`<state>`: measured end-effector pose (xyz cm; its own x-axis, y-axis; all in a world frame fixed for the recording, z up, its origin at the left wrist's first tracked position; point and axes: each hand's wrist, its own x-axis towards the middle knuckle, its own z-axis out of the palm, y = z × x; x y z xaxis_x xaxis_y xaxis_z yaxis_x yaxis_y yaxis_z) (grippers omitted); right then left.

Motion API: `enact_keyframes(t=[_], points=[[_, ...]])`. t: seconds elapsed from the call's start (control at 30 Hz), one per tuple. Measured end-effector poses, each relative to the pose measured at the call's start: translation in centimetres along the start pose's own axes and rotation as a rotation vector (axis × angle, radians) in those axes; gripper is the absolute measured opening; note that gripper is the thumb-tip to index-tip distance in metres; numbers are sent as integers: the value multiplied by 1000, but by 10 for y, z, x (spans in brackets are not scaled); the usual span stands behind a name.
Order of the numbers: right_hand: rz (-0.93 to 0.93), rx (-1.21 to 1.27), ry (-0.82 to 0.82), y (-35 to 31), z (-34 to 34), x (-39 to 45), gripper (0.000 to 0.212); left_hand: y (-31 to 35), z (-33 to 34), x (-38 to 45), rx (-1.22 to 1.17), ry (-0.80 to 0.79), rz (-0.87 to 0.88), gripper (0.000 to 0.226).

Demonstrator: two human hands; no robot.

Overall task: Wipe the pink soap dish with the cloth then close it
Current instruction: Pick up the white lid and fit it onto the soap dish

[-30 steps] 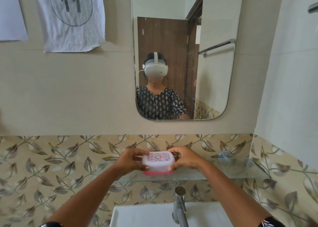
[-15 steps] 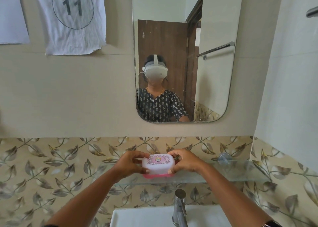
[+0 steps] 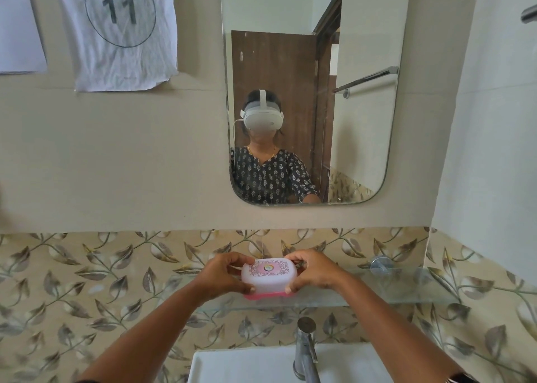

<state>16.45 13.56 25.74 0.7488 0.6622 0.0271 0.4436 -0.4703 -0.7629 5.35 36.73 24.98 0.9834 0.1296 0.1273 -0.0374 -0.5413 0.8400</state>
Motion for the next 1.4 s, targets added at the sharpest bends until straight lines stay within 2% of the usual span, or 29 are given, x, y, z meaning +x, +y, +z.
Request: enact_keyframes(t=[0.13,0.27,0.33,0.47,0.63,0.77,0.9,1.03,1.2,1.4], points=[[5,-9,-4,-1,0,-1,75,4,2,-2,30,15,9,64],[10,6,-14,-1,0,-1,78,8,4,-2,56,54,10,77],[22,33,-41,-4,-2,-2,74,8,4,-1,67,58,-29,79],[56,94,-95,-9,0,-3,62,8,1,0,144,24,-26,102],[120,224,-56,-9,3,-5,59,16,3,-4,178,10,30,61],[149,450,-23,-12,2,-9,66,19,3,-8,116,67,65,68],[160,712,-19,-17,4,-12,61,21,4,-8,-20,71,29,65],[180,779,36,-16,7,-11,47,21,7,-6,-79,18,-15,71],[155,819,57,-13,6,-15,43,26,7,-10,-358,-90,-72,38],[125,832,89,-15,4,-17,45,32,9,-10,-423,-100,-156,29]])
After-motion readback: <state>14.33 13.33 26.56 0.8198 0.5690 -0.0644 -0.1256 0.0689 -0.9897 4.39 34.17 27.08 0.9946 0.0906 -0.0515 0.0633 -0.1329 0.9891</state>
